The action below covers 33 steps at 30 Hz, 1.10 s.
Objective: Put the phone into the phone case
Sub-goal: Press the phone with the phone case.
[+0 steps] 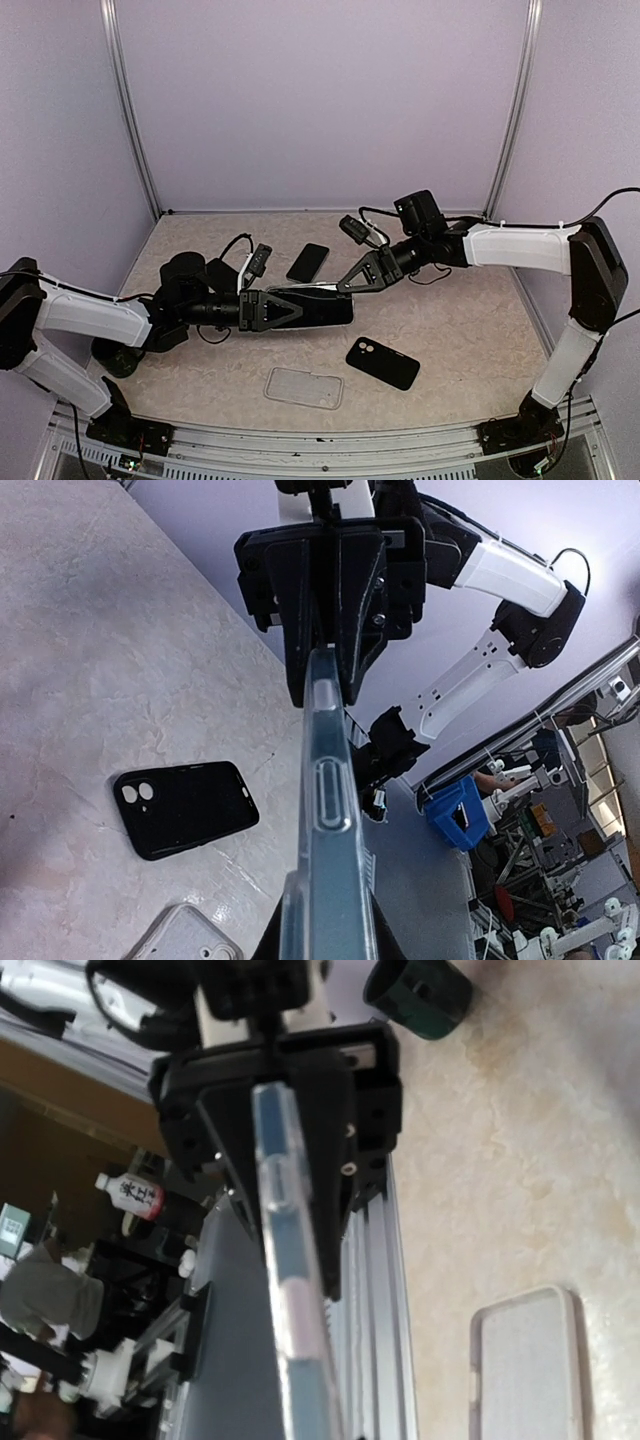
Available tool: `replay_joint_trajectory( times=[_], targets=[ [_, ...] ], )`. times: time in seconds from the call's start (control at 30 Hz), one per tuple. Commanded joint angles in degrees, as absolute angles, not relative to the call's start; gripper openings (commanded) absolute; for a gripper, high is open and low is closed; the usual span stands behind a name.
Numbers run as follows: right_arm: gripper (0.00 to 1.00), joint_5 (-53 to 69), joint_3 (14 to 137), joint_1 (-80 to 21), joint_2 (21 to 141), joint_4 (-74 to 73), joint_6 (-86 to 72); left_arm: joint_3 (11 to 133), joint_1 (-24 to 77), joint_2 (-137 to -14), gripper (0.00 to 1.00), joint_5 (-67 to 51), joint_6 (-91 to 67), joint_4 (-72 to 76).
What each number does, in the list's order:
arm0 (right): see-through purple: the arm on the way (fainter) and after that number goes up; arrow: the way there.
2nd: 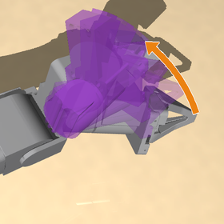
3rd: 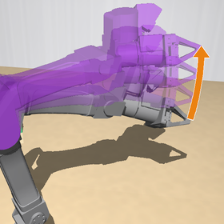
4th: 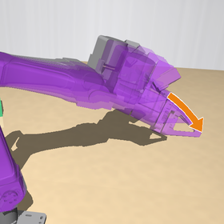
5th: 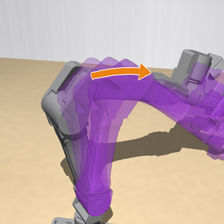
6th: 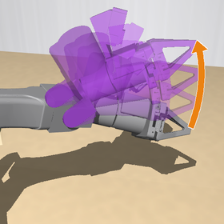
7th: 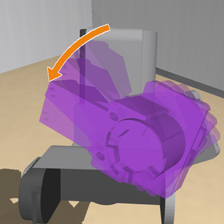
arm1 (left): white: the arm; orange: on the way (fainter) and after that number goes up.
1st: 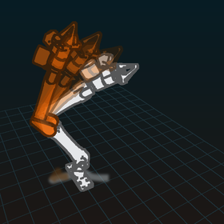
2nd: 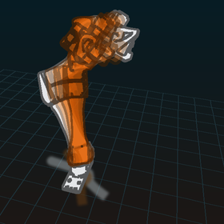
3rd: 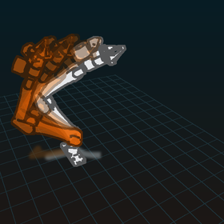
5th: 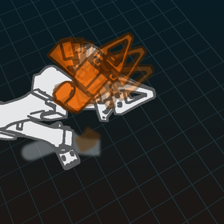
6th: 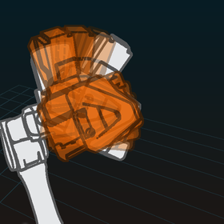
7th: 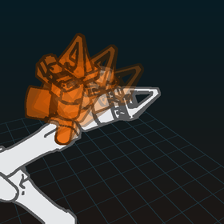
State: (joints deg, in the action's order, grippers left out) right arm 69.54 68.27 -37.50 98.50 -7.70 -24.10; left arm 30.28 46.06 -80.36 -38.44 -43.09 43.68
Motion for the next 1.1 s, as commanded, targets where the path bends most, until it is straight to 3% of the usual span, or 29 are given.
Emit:
replay_joint_trajectory(
  times=[0.0, 0.07, 0.3, 0.4, 0.47, 0.87, 0.9, 0.97, 1.07],
  targets=[
    [0.03, 65.31, 70.86, -39.11, 99.09, -14.21, -19.77, 33.38, 46.75, -79.5, 0.0, -39.04, -40.6, 45.2],
    [0.0, 63.1, 71.41, -39.46, 99.1, -15.91, -18.31, 33.63, 46.76, -79.39, 0.0, -38.61, -40.54, 44.74],
    [0.02, 55.77, 73.59, -40.81, 98.53, -21.88, -13.32, 34.23, 46.71, -79.02, 0.01, -37.95, -40.45, 43.34],
    [0.29, 52.3, 74.72, -41.02, 98.38, -24.99, -11.11, 34.41, 46.76, -78.69, 0.01, -37.72, -40.19, 42.45],
    [0.41, 48.43, 75.0, -41.13, 97.57, -26.42, -9.64, 34.46, 46.76, -78.41, 0.01, -37.54, -40.04, 41.9],
    [0.69, 34.08, 62.18, -42.51, 81.95, -12.82, 2.8, 35.96, 46.76, -77.87, 0.0, -37.81, -40.13, 37.13],
    [0.74, 34.05, 61.12, -42.58, 80.7, -11.76, 3.9, 36.17, 46.76, -77.94, 0.0, -37.72, -40.16, 36.53],
    [0.98, 35.24, 59.25, -42.57, 78.48, -10.01, 6.02, 36.65, 46.67, -78.24, 0.0, -37.55, -40.25, 35.33],
    [0.99, 38.21, 56.89, -42.82, 75.86, -7.61, 9.69, 36.96, 46.65, -78.85, 0.0, -37.55, -40.7, 34.81]
  ],
)
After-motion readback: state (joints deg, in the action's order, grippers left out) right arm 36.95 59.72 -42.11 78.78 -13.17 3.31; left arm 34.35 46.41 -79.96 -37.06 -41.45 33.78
